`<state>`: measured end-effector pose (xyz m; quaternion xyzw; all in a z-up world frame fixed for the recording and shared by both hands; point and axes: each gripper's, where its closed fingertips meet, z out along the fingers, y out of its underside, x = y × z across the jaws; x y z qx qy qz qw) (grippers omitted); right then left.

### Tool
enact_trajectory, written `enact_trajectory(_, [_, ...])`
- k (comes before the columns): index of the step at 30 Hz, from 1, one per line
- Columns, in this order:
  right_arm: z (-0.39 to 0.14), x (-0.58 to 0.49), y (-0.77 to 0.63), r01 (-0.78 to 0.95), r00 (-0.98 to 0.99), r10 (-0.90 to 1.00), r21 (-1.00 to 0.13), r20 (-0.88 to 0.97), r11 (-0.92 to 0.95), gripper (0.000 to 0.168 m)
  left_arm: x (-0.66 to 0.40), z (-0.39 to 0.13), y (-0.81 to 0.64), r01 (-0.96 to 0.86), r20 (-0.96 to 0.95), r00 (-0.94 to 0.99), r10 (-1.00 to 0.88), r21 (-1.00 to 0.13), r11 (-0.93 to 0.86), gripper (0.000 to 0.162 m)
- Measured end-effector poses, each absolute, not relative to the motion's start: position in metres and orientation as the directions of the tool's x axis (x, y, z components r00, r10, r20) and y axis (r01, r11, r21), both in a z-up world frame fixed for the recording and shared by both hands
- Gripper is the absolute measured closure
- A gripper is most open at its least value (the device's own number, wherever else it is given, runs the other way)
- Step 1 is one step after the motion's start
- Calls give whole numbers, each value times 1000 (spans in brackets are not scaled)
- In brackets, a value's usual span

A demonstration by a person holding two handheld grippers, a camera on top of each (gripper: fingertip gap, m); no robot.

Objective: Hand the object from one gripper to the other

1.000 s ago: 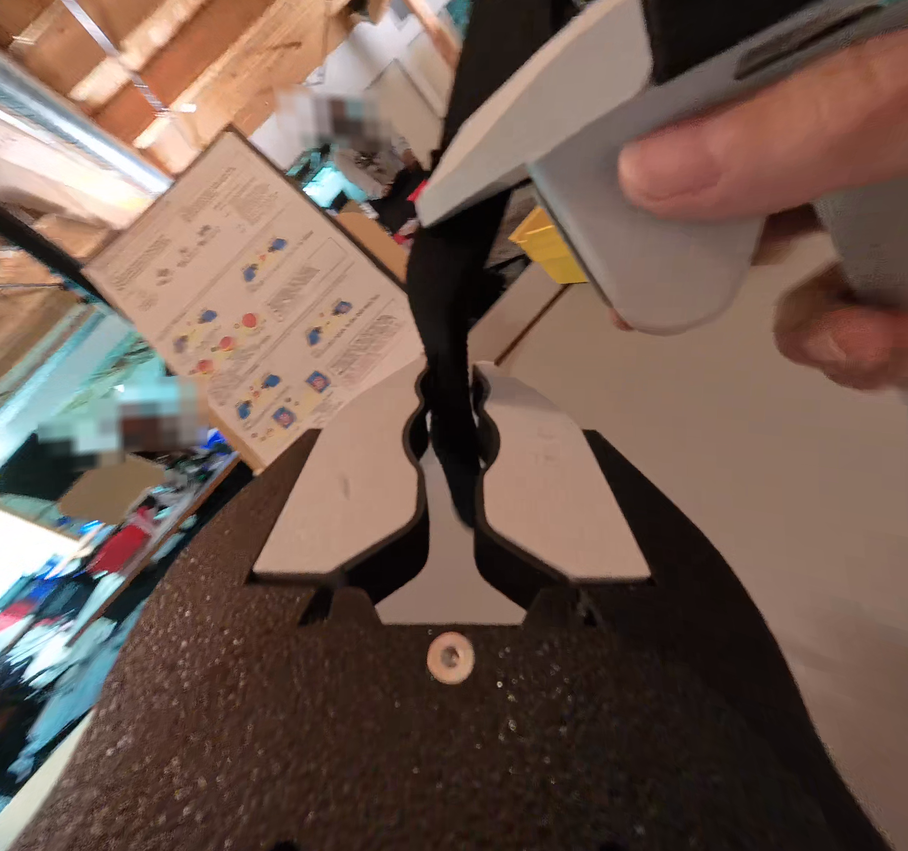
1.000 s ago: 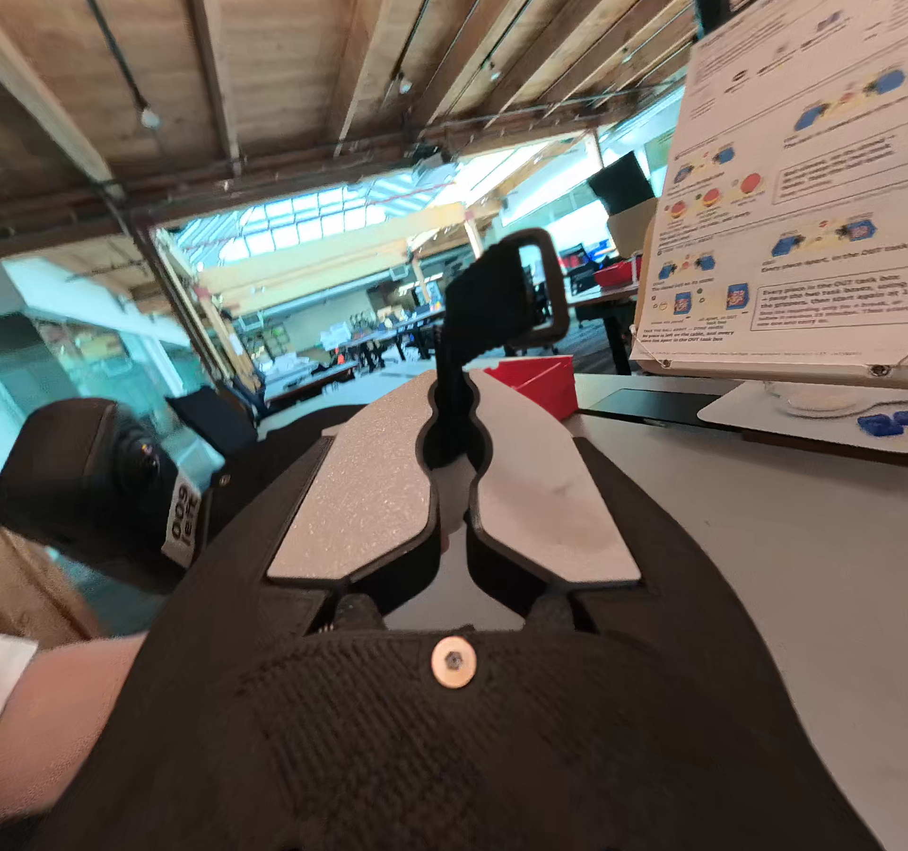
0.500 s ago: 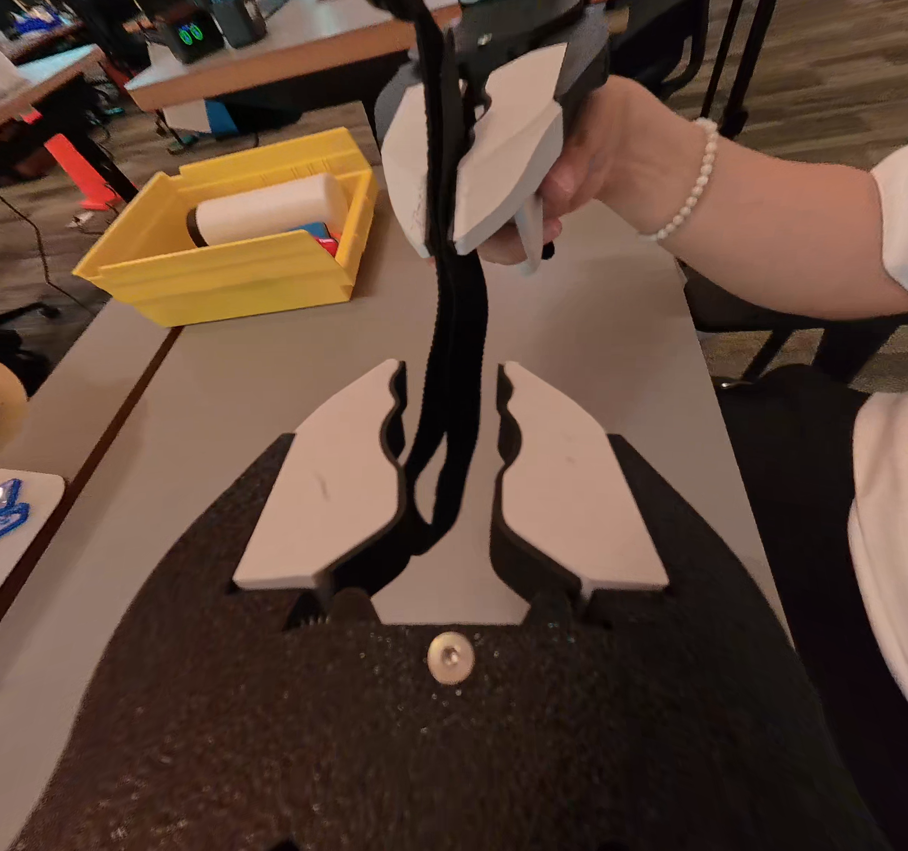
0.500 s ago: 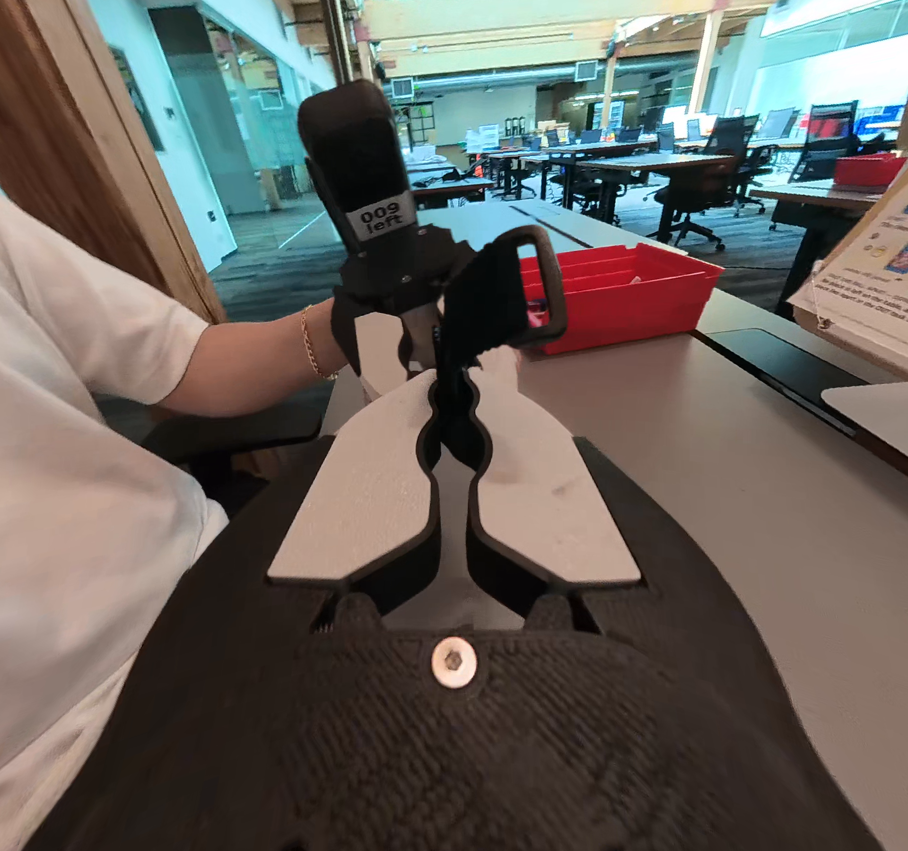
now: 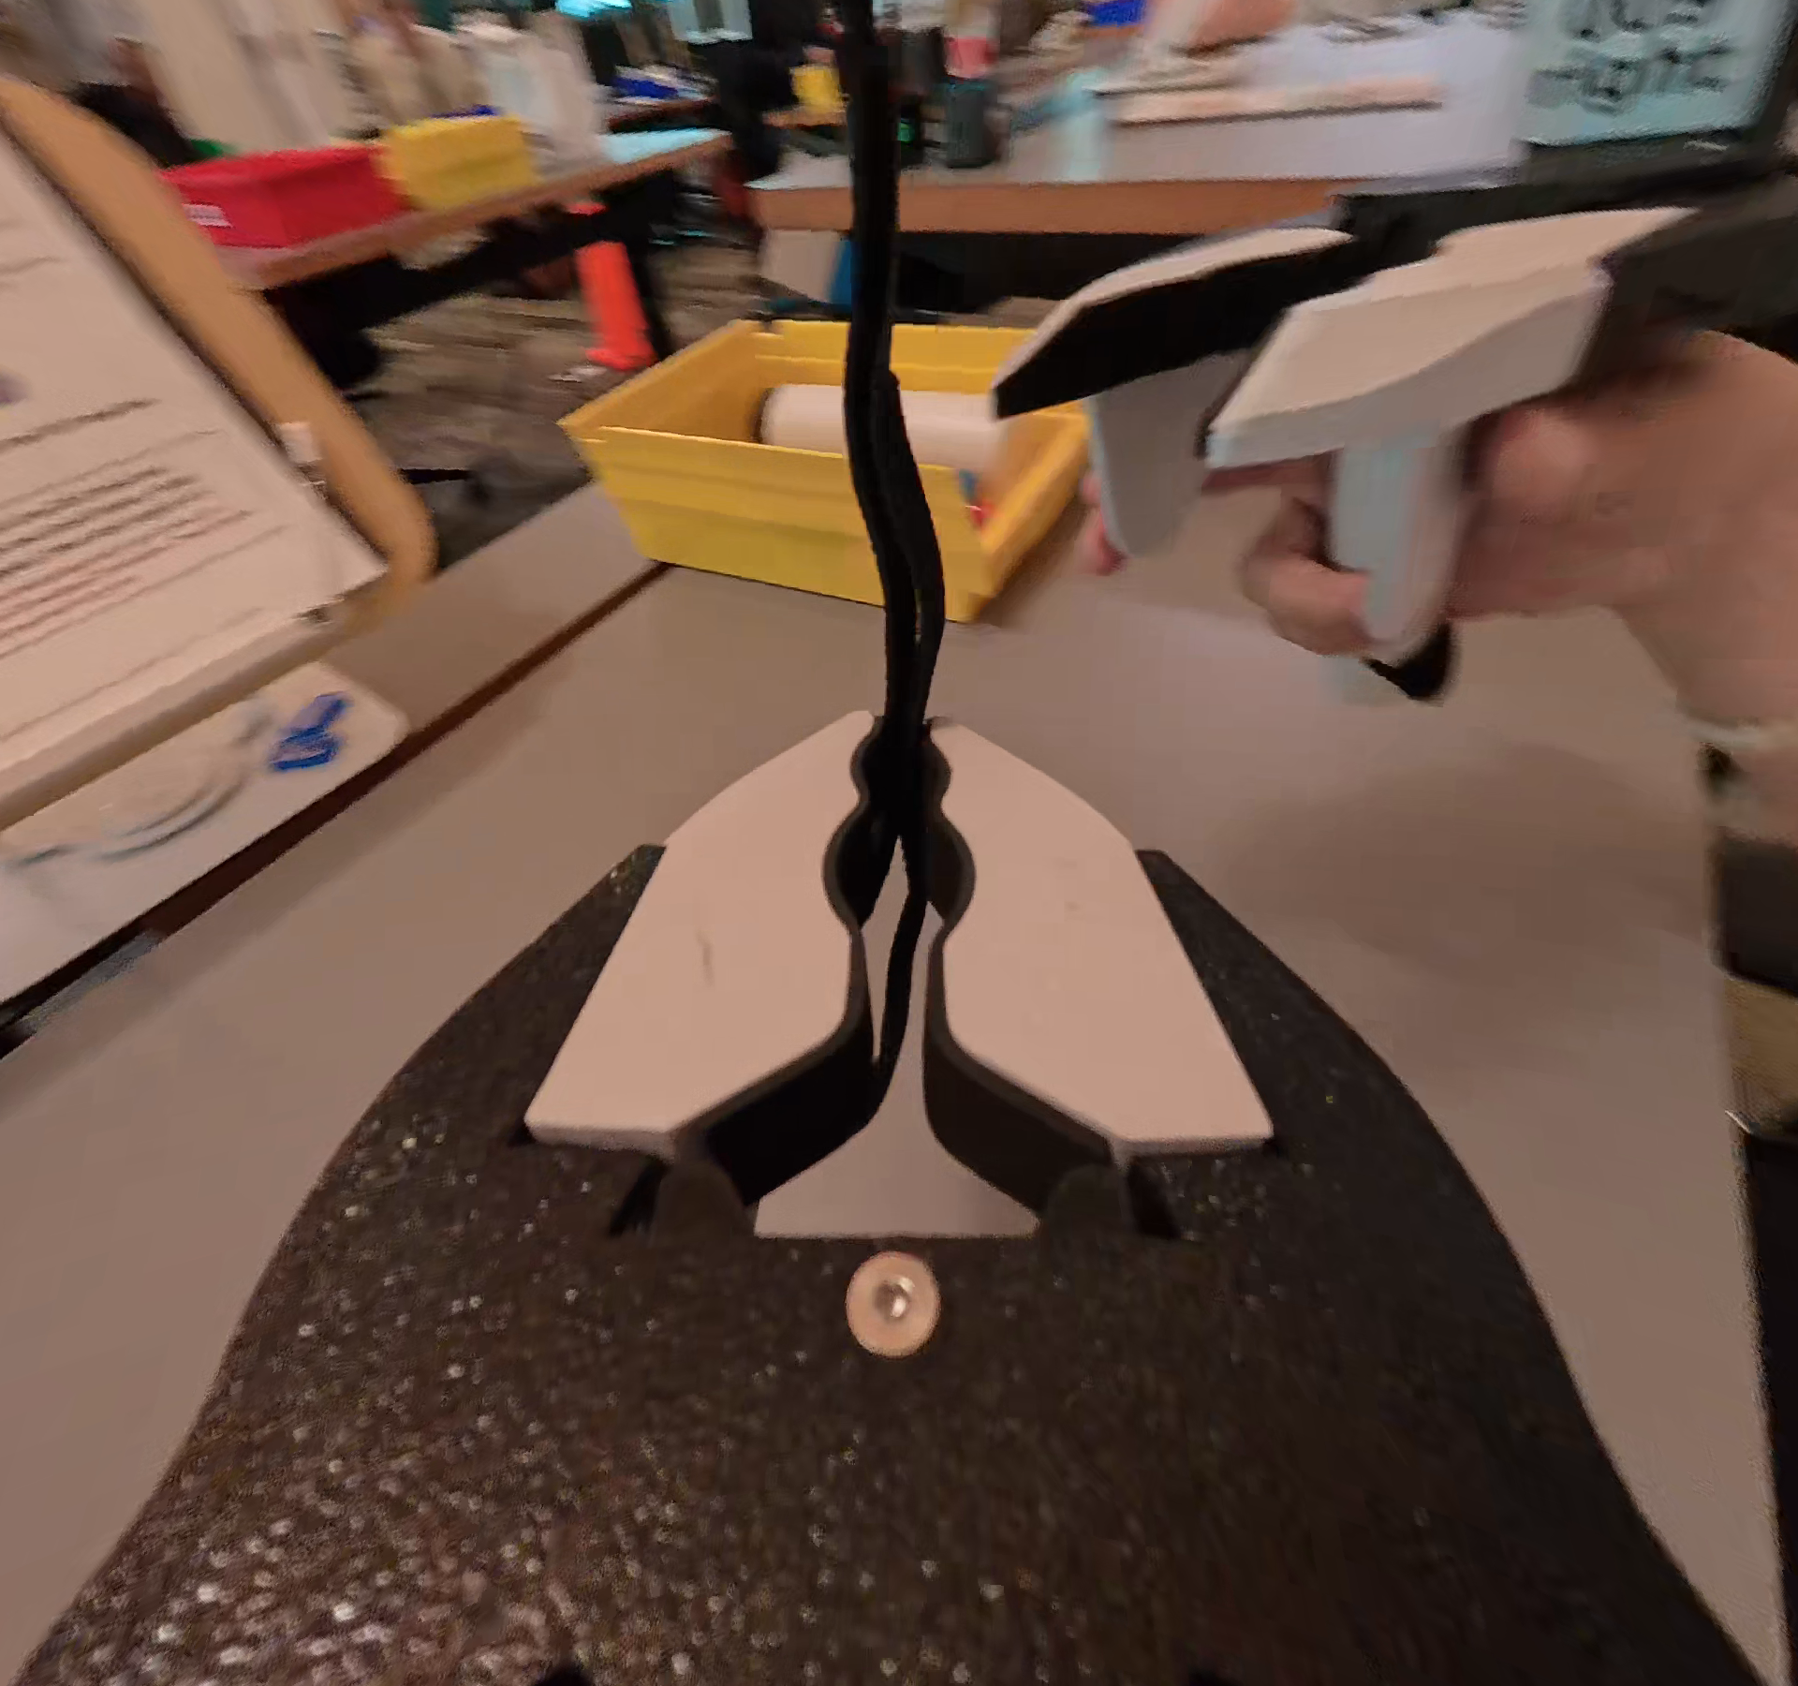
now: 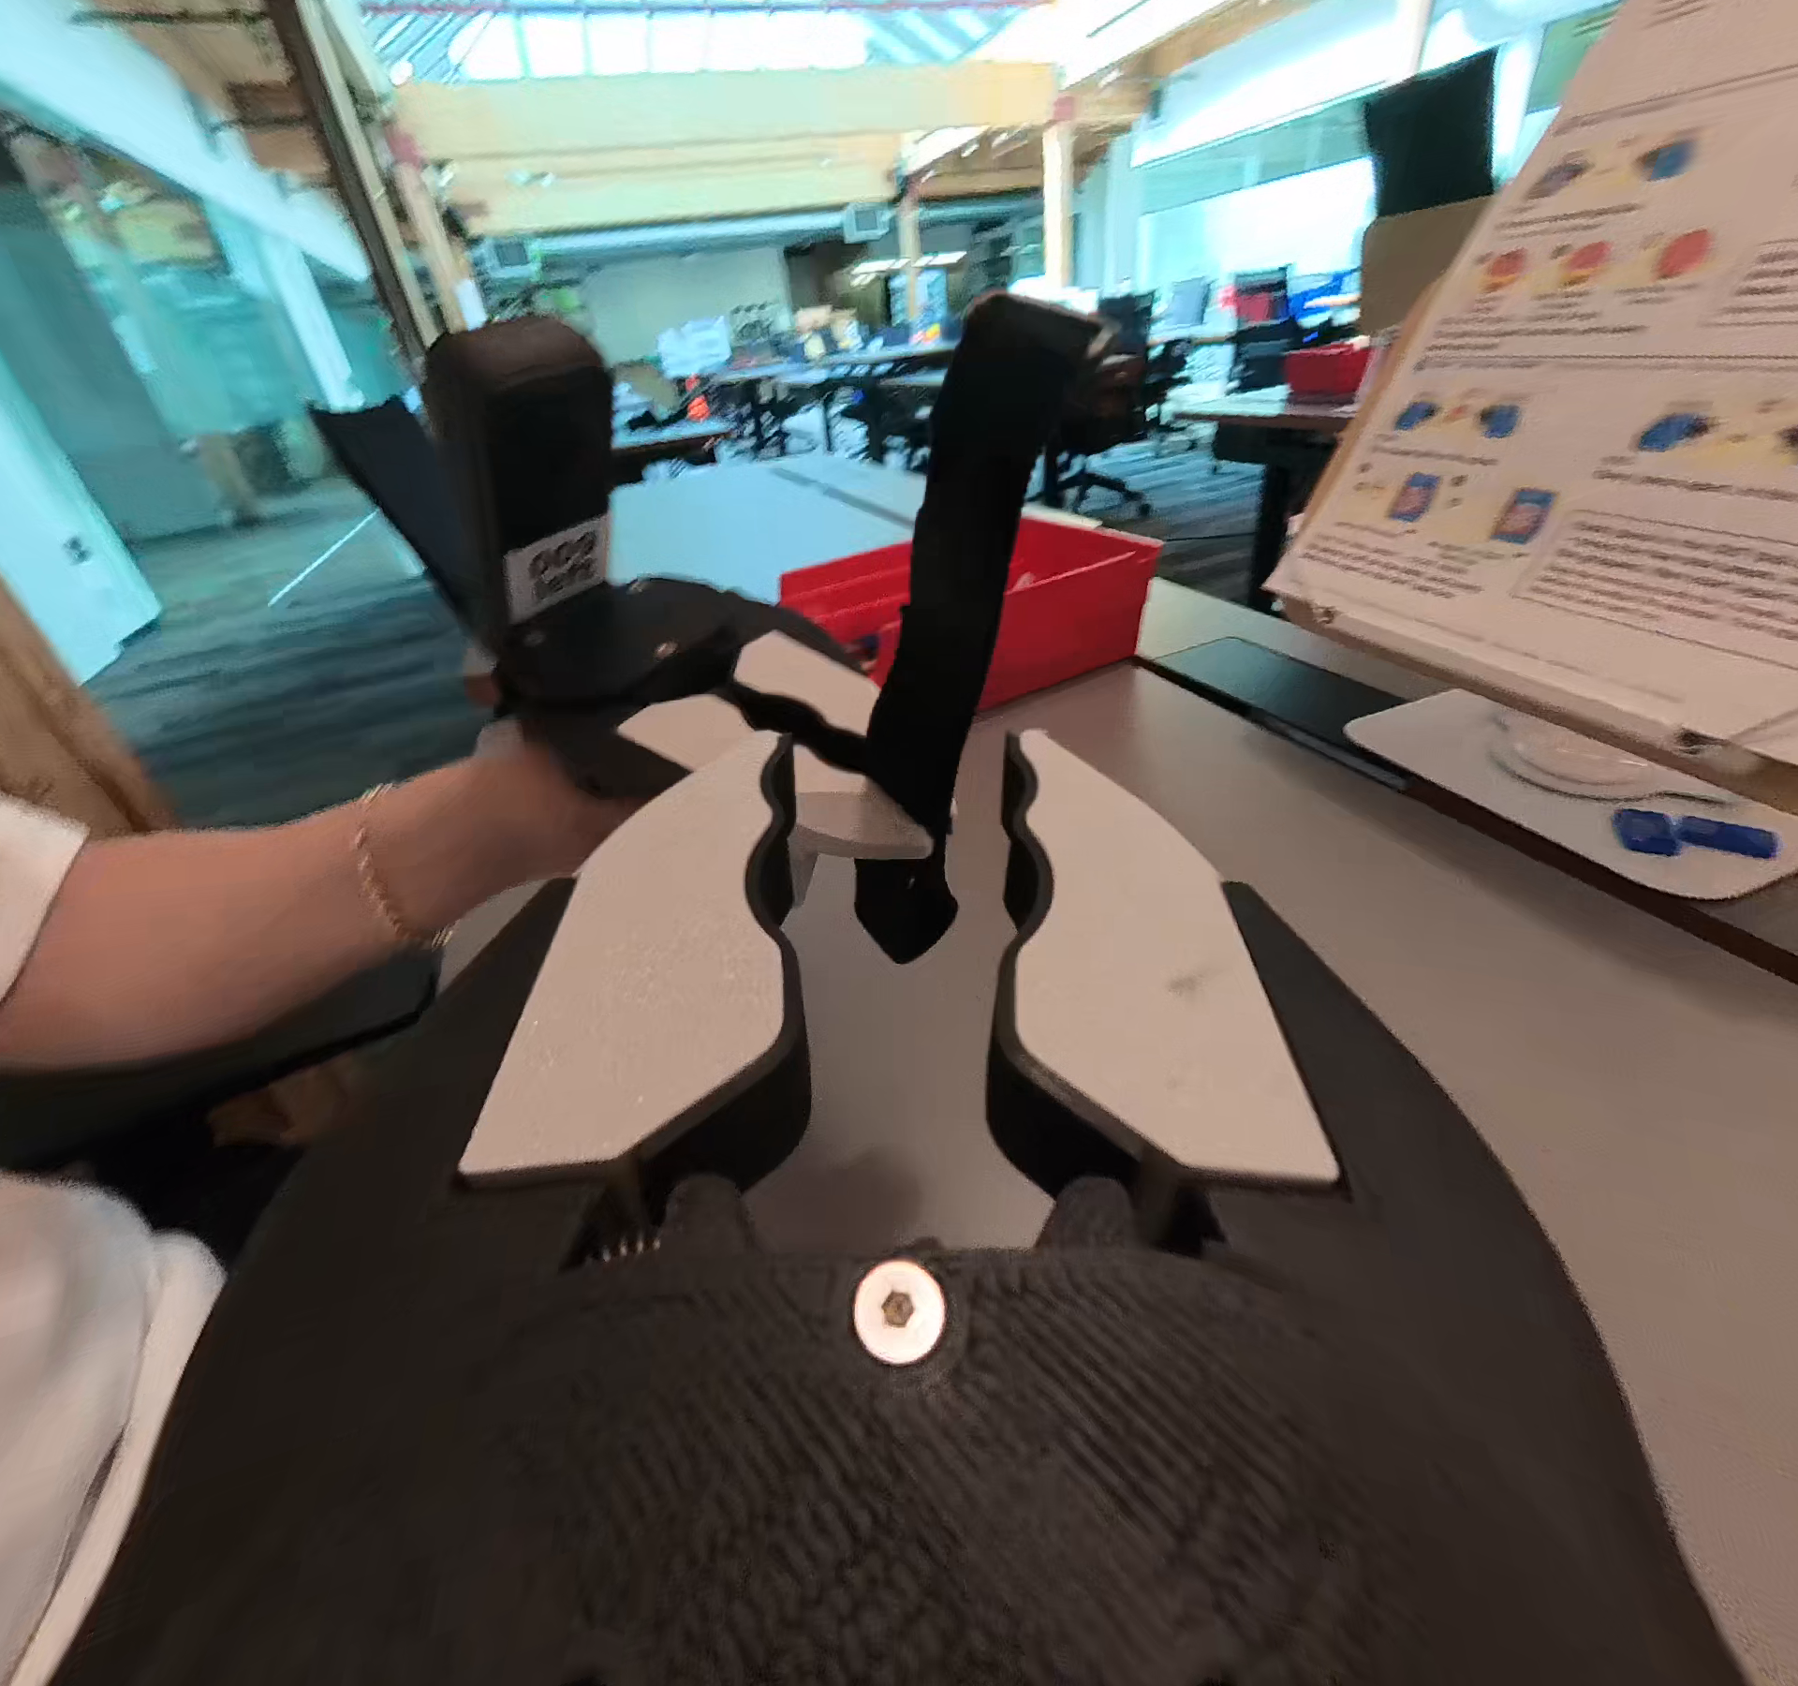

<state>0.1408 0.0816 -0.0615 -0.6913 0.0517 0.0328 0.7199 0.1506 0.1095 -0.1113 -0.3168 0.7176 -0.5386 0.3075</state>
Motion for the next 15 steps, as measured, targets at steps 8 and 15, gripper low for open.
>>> enact_trajectory(8, [-53,156,100,-83,947,-294,-984,-127,158,114,157,-102,114,-12,-287,-359,-888,-950,312,158])
enact_trajectory(15, [-55,152,104,16,937,-349,-992,-28,123,145,156,-108,102,-18,-287,-347,-893,-950,313,158])
